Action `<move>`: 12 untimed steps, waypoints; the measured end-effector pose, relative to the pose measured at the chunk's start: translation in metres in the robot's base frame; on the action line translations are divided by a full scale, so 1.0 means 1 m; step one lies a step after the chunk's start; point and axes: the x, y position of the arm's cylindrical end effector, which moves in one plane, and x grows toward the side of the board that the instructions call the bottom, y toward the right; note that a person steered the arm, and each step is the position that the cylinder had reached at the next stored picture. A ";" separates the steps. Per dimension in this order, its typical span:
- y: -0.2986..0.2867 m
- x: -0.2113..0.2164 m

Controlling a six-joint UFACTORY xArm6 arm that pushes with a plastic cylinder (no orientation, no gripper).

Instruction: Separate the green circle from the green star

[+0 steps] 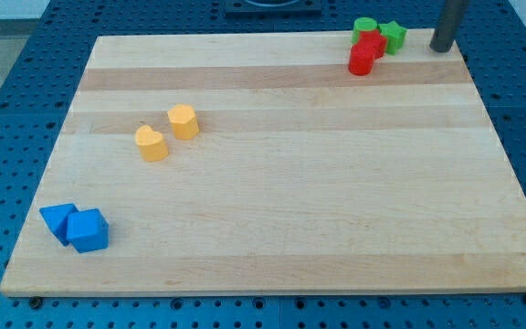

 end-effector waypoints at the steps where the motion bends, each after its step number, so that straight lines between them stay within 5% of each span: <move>1: 0.000 -0.032; 4: -0.010 -0.033; 12: -0.149 -0.031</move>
